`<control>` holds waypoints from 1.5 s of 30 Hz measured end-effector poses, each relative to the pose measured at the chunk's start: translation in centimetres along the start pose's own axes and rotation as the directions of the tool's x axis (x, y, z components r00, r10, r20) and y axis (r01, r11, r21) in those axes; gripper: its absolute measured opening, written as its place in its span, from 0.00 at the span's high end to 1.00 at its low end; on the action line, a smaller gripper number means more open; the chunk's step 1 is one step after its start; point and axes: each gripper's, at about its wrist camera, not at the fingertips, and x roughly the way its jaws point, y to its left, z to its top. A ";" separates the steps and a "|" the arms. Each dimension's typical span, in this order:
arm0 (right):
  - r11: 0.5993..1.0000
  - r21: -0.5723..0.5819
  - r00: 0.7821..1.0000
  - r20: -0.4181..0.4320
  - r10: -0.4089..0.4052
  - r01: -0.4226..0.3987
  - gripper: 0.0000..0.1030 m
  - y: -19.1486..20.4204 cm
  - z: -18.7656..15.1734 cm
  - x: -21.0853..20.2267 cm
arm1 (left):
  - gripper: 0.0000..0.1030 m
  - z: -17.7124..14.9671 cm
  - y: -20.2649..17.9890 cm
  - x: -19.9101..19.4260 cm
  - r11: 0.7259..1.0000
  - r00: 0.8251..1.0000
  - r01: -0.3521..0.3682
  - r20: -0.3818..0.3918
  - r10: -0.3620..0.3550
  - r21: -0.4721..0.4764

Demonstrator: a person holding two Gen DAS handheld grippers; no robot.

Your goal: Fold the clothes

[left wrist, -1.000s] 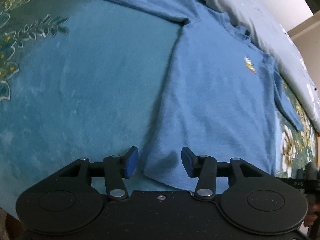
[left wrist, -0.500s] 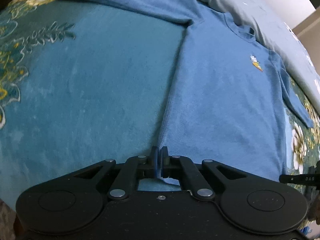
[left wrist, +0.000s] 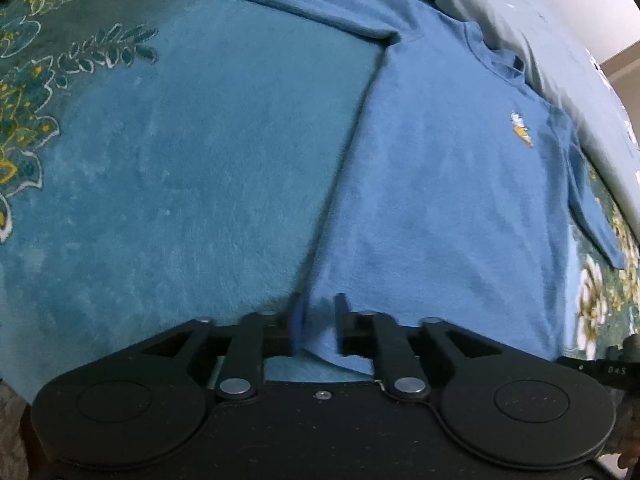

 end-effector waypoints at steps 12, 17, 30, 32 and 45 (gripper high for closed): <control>0.997 -0.017 0.987 0.138 0.079 -0.077 0.68 -0.1 3.3 -7.8 | 0.46 4.0 -4.0 -10.8 1.000 0.987 -0.022 0.158 0.023 -0.006; 0.992 -0.064 0.972 0.205 0.119 -0.108 0.58 1.5 4.2 -11.3 | 0.28 6.3 -4.4 -14.2 0.999 0.965 -0.036 0.258 0.033 0.007; 0.994 -0.079 0.949 0.304 0.090 -0.069 0.00 9.2 7.8 -14.9 | 0.10 13.8 4.5 -13.4 0.980 0.946 -0.022 0.314 0.085 -0.197; 0.996 -0.077 0.947 0.315 0.069 -0.047 0.00 10.7 8.3 -15.2 | 0.10 15.3 6.3 -12.0 0.975 0.947 -0.028 0.306 0.096 -0.220; 0.993 -0.053 0.969 0.229 -0.093 0.108 0.00 17.0 9.0 -12.0 | 0.15 23.1 15.7 -2.1 0.917 0.951 -0.034 0.269 0.152 -0.398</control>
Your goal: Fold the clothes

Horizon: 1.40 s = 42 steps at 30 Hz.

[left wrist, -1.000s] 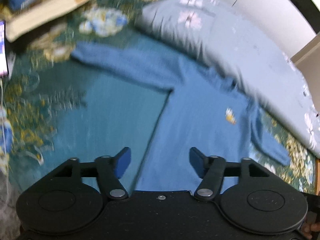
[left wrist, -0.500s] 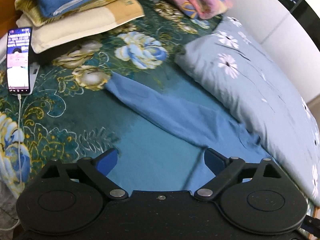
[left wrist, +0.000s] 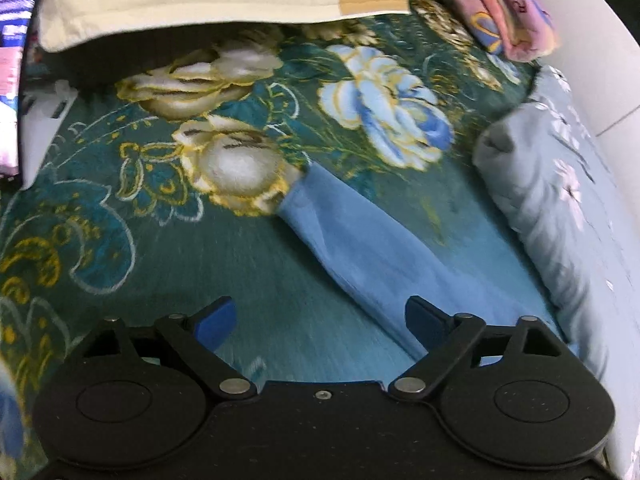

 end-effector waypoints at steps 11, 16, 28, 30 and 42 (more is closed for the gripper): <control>0.997 -0.020 0.995 -0.076 -0.072 0.071 0.00 1.8 -1.4 0.9 | 0.46 2.4 1.1 4.5 0.997 1.000 0.022 0.022 -0.020 -0.067; 0.994 -0.085 0.995 -0.072 -0.071 0.065 0.00 3.0 -1.4 0.5 | 1.00 3.0 1.8 4.9 0.994 0.999 0.005 0.032 -0.001 -0.107; 0.997 -0.076 1.000 -0.023 -0.001 -0.001 0.00 2.6 -1.1 0.9 | 1.00 3.9 -2.9 -2.3 0.988 0.971 0.128 0.193 -0.144 0.089; 0.998 -0.058 1.000 -0.012 0.014 -0.014 0.00 1.8 -1.2 1.0 | 1.00 3.7 -4.9 -4.0 0.976 0.957 0.159 0.221 -0.189 0.146; 0.992 0.088 0.993 0.074 0.089 -0.095 0.00 -10.3 -2.1 3.5 | 1.00 -4.1 -20.7 -8.7 0.880 0.907 0.288 0.187 -0.377 0.377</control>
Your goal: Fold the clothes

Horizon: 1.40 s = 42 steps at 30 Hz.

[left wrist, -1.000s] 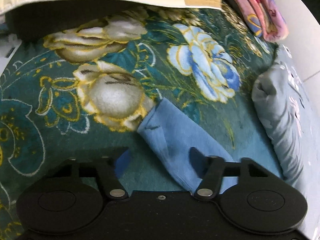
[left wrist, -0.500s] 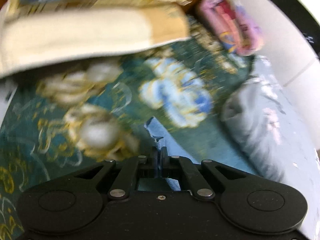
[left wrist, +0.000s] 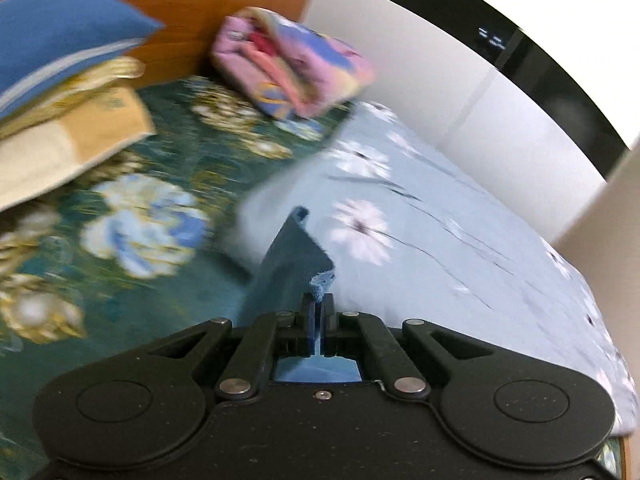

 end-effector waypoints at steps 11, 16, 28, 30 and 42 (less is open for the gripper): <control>0.989 0.146 1.000 -0.002 -0.022 0.022 0.00 -12.4 -3.3 1.0 | 1.00 -10.8 -17.8 7.2 0.952 0.959 0.245 -0.193 -0.210 0.182; 0.980 0.196 1.000 -0.012 -0.024 0.026 0.00 -15.0 -4.7 1.4 | 1.00 -16.1 -20.8 11.8 0.936 0.932 0.263 -0.313 -0.183 0.235; 0.978 0.211 1.000 -0.010 -0.010 0.012 0.00 -16.3 -4.1 3.2 | 0.66 -20.7 -19.6 14.3 0.936 0.857 0.287 -0.491 -0.156 0.204; 0.979 0.204 1.000 0.008 0.011 -0.013 0.00 -15.6 -3.2 3.6 | 0.60 -20.0 -18.3 13.2 0.940 0.853 0.288 -0.495 -0.165 0.183; 0.976 0.037 0.972 0.108 0.211 -0.216 0.06 -6.7 5.8 8.1 | 0.50 -9.0 -6.2 10.4 0.976 0.948 0.070 -0.318 0.000 0.208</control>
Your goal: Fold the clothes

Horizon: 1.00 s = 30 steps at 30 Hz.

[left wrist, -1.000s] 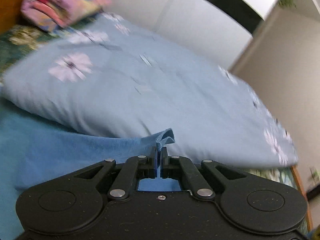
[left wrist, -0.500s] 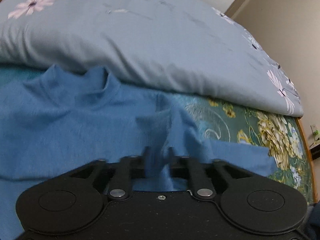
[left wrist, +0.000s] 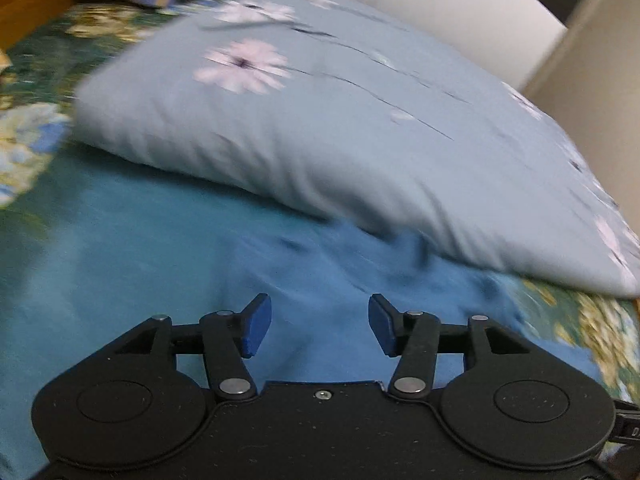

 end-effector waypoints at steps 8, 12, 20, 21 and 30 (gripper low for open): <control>0.999 0.031 0.999 -0.033 -0.012 0.013 0.39 2.1 3.5 5.9 | 0.48 0.5 3.7 1.0 0.999 0.999 -0.024 -0.033 0.025 0.031; 0.999 0.035 0.997 -0.072 -0.038 0.041 0.59 2.5 3.7 7.7 | 0.46 -0.8 4.5 0.5 0.998 0.999 -0.024 -0.047 0.026 0.049; 0.997 0.017 0.993 -0.092 -0.079 0.081 0.97 2.9 3.8 7.8 | 0.44 -4.1 6.8 -0.9 0.998 0.996 -0.054 -0.075 0.052 -0.016; 0.996 0.005 0.992 -0.088 -0.089 0.090 0.98 3.1 3.9 7.5 | 0.44 -4.5 6.9 -1.1 0.998 0.995 -0.053 -0.079 0.052 -0.014; 0.998 0.040 0.999 -0.026 0.044 -0.043 0.99 4.8 5.7 3.9 | 0.43 -7.7 3.8 -1.0 0.994 0.989 0.069 -0.140 -0.056 0.090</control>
